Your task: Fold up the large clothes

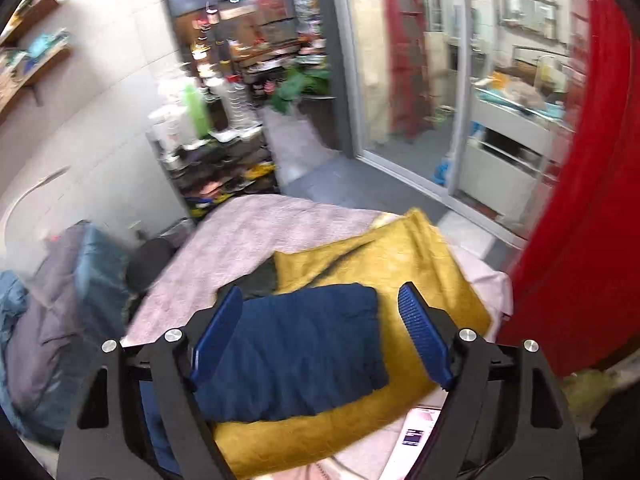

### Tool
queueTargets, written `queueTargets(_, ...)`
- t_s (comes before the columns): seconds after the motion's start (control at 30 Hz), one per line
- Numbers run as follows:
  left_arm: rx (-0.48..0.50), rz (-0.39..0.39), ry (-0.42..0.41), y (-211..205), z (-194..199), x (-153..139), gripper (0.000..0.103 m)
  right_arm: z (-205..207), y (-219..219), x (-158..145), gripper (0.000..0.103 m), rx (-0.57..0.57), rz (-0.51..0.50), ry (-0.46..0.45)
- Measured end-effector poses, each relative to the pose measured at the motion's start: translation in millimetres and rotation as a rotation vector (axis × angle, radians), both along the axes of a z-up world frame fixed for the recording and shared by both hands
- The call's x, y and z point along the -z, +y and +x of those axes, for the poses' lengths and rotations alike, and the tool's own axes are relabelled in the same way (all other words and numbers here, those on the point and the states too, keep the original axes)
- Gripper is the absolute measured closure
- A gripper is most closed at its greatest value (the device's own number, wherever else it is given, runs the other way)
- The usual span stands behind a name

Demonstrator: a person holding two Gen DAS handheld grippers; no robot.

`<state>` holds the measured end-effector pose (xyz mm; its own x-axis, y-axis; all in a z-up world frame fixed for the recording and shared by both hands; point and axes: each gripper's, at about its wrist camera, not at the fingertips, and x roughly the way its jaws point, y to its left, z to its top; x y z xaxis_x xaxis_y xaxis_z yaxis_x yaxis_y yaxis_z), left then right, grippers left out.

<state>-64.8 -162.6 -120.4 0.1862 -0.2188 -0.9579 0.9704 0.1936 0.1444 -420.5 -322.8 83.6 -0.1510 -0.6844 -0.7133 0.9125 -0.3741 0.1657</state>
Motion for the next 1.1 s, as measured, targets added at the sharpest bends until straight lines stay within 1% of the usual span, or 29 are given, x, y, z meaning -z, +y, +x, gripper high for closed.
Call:
queueTargets(0.03, 0.018, 0.017, -0.029, -4.7, -4.7, 7.6, 0.009, 13.2, -4.8, 4.2, 0.022, -0.088, 0.047, -0.009)
queueTargets(0.1, 0.047, 0.075, -0.117, -12.6, -10.0, 27.3, 0.029, 39.6, -10.0, 20.4, 0.022, -0.225, 0.128, -0.051)
queueTargets(0.13, 0.053, 0.116, -0.180, -15.1, -8.4, 38.7, 0.047, 60.9, -10.2, 35.3, 0.022, -0.312, 0.187, -0.092)
queueTargets(0.17, 0.048, 0.145, -0.218, -14.7, -3.2, 46.9, 0.061, 79.4, -7.6, 47.5, 0.022, -0.376, 0.236, -0.122)
queueTargets(0.2, 0.038, 0.156, -0.221, -12.7, 2.3, 49.5, 0.066, 93.2, -4.6, 56.1, 0.022, -0.422, 0.270, -0.140)
queueTargets(0.23, 0.012, 0.163, -0.213, -6.9, 12.7, 49.6, 0.078, 117.7, 1.6, 69.8, 0.022, -0.496, 0.316, -0.162)
queueTargets(0.27, -0.015, 0.158, -0.210, -0.5, 21.3, 46.0, 0.083, 132.6, 6.9, 78.2, 0.022, -0.538, 0.338, -0.164)
queueTargets(0.33, -0.082, 0.117, -0.203, 18.5, 42.0, 28.7, 0.085, 173.0, 22.5, 98.1, 0.022, -0.647, 0.389, -0.155)
queueTargets(0.4, -0.159, 0.072, -0.197, 43.2, 62.3, 7.5, 0.087, 204.1, 36.6, 112.3, 0.022, -0.742, 0.434, -0.138)
queueTargets(0.47, -0.261, 0.035, -0.155, 75.7, 86.0, -12.4, 0.088, 239.2, 53.0, 127.2, 0.022, -0.849, 0.476, -0.109)
queueTargets(0.57, -0.411, 0.014, -0.068, 124.6, 114.8, -23.5, 0.088, 285.3, 67.5, 151.8, 0.022, -0.983, 0.531, -0.049)
queueTargets(0.6, -0.452, 0.000, -0.019, 138.1, 120.8, -23.2, 0.088, 297.7, 72.4, 160.8, 0.022, -1.021, 0.546, -0.031)
queueTargets(0.63, -0.508, -0.026, 0.051, 154.7, 127.7, -22.4, 0.088, 316.8, 78.3, 173.4, 0.023, -1.077, 0.564, 0.001)
queueTargets(0.67, -0.530, -0.036, 0.077, 162.1, 130.7, -21.1, 0.088, 329.1, 81.1, 181.2, 0.026, -1.096, 0.566, 0.029)
queueTargets(0.7, -0.544, -0.039, 0.089, 166.5, 129.6, -19.5, 0.088, 338.4, 84.7, 190.7, 0.028, -1.102, 0.561, 0.052)
queueTargets(0.73, -0.548, -0.036, 0.078, 169.1, 126.1, -19.4, 0.088, 350.6, 83.8, 205.1, 0.037, -1.098, 0.550, 0.078)
queueTargets(0.77, -0.545, -0.038, 0.067, 170.2, 121.3, -18.4, 0.088, 356.1, 81.8, 215.0, 0.045, -1.078, 0.558, 0.080)
queueTargets(0.8, -0.541, -0.044, 0.063, 170.3, 117.1, -18.3, 0.088, 362.7, 77.1, 223.6, 0.049, -1.049, 0.575, 0.041)
queueTargets(0.83, -0.540, -0.051, 0.064, 169.7, 114.2, -19.4, 0.088, 366.3, 69.0, 231.9, 0.050, -1.021, 0.581, -0.059)
queueTargets(0.87, -0.539, -0.057, 0.066, 168.4, 111.7, -20.3, 0.088, 368.7, 65.4, 236.1, 0.058, -1.009, 0.574, -0.094)
queueTargets(0.9, -0.535, -0.057, 0.063, 167.1, 110.2, -21.0, 0.088, 372.4, 62.6, 239.9, 0.066, -0.991, 0.562, -0.062)
queueTargets(0.93, -0.530, -0.055, 0.055, 164.1, 106.0, -19.0, 0.088, 377.4, 61.6, 244.8, 0.081, -0.976, 0.571, 0.029)
queueTargets(0.97, -0.522, -0.049, 0.038, 164.1, 101.4, -18.6, 0.088, 377.8, 61.4, 246.0, 0.084, -0.973, 0.587, 0.041)
queueTargets(1.0, -0.512, -0.044, 0.021, 163.9, 100.0, -19.6, 0.088, 375.4, 61.8, 243.8, 0.085, -0.975, 0.591, 0.015)
queueTargets(1.03, -0.509, -0.043, 0.018, 163.7, 98.9, -20.2, 0.088, 369.7, 63.7, 236.3, 0.086, -0.987, 0.583, -0.021)
queueTargets(1.1, -0.512, -0.044, 0.022, 167.8, 100.7, -21.2, 0.088, 359.4, 67.7, 221.3, 0.087, -1.015, 0.553, -0.013)
